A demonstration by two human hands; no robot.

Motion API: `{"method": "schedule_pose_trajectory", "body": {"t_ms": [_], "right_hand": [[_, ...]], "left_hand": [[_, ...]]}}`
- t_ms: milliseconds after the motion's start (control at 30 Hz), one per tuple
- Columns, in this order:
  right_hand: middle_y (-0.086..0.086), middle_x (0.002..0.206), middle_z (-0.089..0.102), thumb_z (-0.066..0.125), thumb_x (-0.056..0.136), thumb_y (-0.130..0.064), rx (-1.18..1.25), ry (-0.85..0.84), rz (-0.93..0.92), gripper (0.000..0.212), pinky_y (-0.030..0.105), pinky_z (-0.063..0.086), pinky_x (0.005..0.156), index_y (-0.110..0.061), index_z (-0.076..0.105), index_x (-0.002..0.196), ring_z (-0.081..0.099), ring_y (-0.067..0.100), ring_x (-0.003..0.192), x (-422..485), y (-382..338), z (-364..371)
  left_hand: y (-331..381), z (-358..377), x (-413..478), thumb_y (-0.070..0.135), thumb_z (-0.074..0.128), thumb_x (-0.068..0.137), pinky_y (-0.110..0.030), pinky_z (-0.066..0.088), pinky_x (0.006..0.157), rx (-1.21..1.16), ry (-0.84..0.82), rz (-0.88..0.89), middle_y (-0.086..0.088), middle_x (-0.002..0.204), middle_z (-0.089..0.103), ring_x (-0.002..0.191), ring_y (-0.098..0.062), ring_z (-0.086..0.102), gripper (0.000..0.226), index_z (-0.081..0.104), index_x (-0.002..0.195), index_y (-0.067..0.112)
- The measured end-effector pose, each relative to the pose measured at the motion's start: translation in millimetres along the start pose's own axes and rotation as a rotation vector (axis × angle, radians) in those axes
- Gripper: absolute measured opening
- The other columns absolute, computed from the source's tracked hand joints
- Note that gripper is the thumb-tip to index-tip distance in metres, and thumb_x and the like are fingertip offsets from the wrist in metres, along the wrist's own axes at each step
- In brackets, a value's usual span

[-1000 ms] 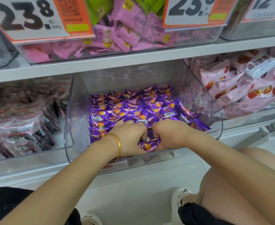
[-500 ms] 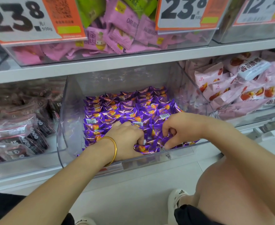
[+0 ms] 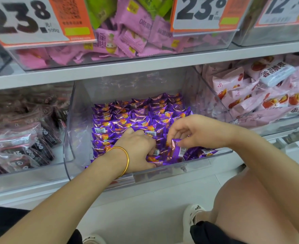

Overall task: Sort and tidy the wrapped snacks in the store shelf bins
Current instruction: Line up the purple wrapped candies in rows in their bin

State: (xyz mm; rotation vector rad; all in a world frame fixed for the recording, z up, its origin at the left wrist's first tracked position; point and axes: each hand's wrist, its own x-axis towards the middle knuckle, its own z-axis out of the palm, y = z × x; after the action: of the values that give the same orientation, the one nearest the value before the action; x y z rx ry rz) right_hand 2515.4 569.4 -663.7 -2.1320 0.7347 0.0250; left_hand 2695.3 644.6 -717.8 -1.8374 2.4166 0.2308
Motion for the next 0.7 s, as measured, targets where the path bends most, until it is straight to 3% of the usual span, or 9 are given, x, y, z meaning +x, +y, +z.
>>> {"method": "schedule_pose_trajectory", "body": {"t_ms": [67,133,300,367,433,533,600,700], "right_hand": [[-0.009,0.079,0.068,0.06,0.08,0.011,0.097,-0.056,0.034,0.03,0.019,0.051,0.065,-0.017,0.065,0.087,0.06,0.004,0.066,-0.3,3.5,7.0],[-0.016,0.066,0.063,0.065,0.078,0.007,0.045,-0.087,0.063,0.027,0.01,0.044,0.058,-0.02,0.064,0.081,0.056,-0.002,0.059,1.9,6.1,16.2],[-0.003,0.075,0.066,0.072,0.076,-0.002,-0.204,-0.088,0.094,0.015,0.006,0.041,0.056,-0.013,0.072,0.086,0.054,-0.004,0.058,11.2,9.6,26.4],[0.003,0.084,0.071,0.071,0.076,-0.004,-0.267,-0.093,0.121,0.015,0.013,0.047,0.063,-0.014,0.073,0.087,0.059,0.004,0.066,14.2,12.0,28.5],[0.002,0.086,0.071,0.069,0.078,-0.006,-0.283,-0.105,0.152,0.013,0.021,0.05,0.072,-0.013,0.074,0.088,0.06,0.01,0.072,15.3,14.0,31.3],[-0.002,0.081,0.068,0.066,0.082,-0.007,-0.2,-0.099,0.194,0.01,0.021,0.05,0.072,-0.011,0.072,0.088,0.059,0.007,0.071,14.5,15.0,32.5],[-0.003,0.078,0.065,0.066,0.082,-0.005,-0.176,-0.092,0.224,0.01,0.022,0.051,0.068,-0.015,0.067,0.084,0.059,0.009,0.07,14.8,13.7,32.6],[-0.012,0.068,0.055,0.067,0.08,-0.003,-0.228,-0.076,0.251,0.025,0.009,0.041,0.05,-0.024,0.057,0.07,0.051,0.002,0.06,18.5,10.1,35.4]], "left_hand": [[0.2,0.1,-0.1,0.052,0.058,0.078,-0.03,0.024,0.08,0.008,0.008,-0.003,0.012,0.082,0.046,0.095,-0.015,0.043,0.026,0.049,0.084,0.028],[0.7,0.1,0.3,0.05,0.059,0.079,-0.031,0.025,0.081,0.015,0.003,-0.003,0.012,0.083,0.047,0.095,-0.015,0.043,0.025,0.048,0.085,0.029],[-4.3,0.0,-2.3,0.052,0.061,0.08,-0.028,0.023,0.08,-0.082,-0.033,-0.017,0.014,0.085,0.046,0.09,-0.011,0.038,0.03,0.055,0.095,0.027],[-7.5,-0.2,-3.9,0.05,0.063,0.081,-0.027,0.023,0.08,-0.159,-0.054,-0.033,0.014,0.086,0.049,0.091,-0.009,0.038,0.031,0.058,0.101,0.027],[-10.0,0.4,-5.2,0.045,0.063,0.082,-0.028,0.024,0.081,-0.216,-0.068,-0.043,0.014,0.087,0.05,0.091,-0.008,0.036,0.029,0.06,0.105,0.028],[-13.8,2.4,-6.5,0.032,0.062,0.087,-0.028,0.025,0.09,-0.28,-0.063,-0.054,0.017,0.086,0.05,0.091,-0.006,0.034,0.02,0.062,0.107,0.029],[-14.8,3.7,-6.7,0.027,0.06,0.088,-0.027,0.024,0.091,-0.301,-0.045,-0.059,0.018,0.083,0.051,0.09,-0.005,0.034,0.017,0.063,0.105,0.029],[-13.5,4.4,-6.2,0.027,0.061,0.087,-0.029,0.027,0.094,-0.293,-0.021,-0.051,0.017,0.082,0.052,0.089,-0.006,0.035,0.015,0.064,0.101,0.029]]}}
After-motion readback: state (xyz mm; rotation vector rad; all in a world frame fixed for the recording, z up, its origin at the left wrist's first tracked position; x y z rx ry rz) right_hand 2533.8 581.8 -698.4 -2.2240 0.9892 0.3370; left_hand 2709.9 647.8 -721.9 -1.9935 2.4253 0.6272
